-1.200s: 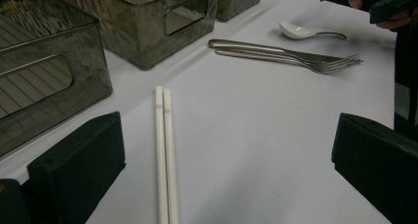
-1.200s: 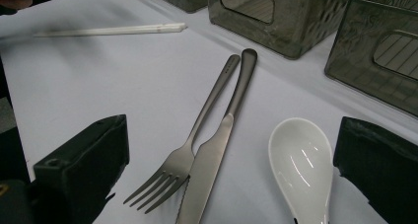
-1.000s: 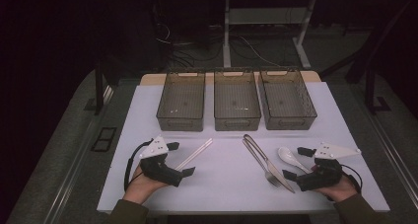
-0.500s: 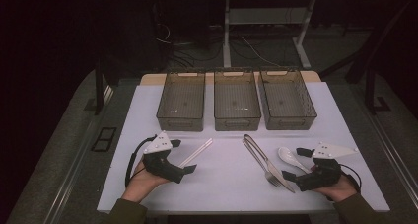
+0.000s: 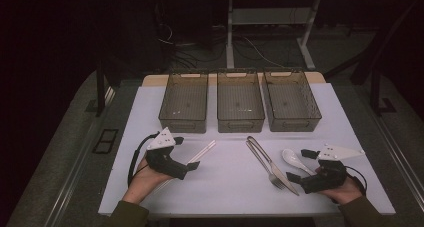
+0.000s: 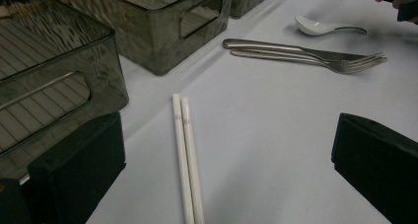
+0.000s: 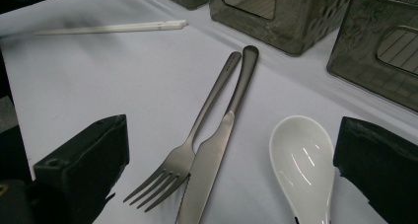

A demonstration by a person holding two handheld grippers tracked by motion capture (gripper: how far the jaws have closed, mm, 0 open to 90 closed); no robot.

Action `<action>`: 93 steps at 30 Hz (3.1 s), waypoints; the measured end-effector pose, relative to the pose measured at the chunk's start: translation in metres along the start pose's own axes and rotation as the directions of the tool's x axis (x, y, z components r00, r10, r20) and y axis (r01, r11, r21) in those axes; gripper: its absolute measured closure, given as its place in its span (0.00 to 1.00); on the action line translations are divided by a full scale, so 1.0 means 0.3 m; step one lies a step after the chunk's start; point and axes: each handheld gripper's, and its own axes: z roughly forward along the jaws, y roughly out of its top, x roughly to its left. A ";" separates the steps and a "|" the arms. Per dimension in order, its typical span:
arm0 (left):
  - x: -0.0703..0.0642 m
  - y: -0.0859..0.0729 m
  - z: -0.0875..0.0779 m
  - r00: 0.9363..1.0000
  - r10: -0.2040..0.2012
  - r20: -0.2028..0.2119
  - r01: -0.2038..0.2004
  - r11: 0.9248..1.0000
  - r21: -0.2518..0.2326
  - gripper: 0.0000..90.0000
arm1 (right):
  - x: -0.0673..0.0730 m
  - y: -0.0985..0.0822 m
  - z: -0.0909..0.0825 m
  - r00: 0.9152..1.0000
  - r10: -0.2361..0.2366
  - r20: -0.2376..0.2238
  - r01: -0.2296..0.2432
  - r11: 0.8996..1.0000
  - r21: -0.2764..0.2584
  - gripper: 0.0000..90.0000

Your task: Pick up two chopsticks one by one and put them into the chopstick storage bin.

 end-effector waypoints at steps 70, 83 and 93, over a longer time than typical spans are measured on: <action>0.119 0.008 0.171 0.997 -0.075 0.007 0.072 0.972 0.224 0.80 | -0.009 -0.002 -0.003 1.000 0.016 0.013 -0.016 1.000 0.002 0.01; 0.117 -0.009 0.192 0.995 -0.100 0.011 0.092 0.954 0.284 0.87 | -0.009 -0.002 -0.003 1.000 0.015 0.013 -0.015 1.000 0.003 0.01; 0.126 -0.016 0.193 0.996 -0.094 -0.005 0.091 0.948 0.305 0.89 | -0.009 -0.002 -0.004 1.000 0.015 0.013 -0.015 1.000 0.003 0.01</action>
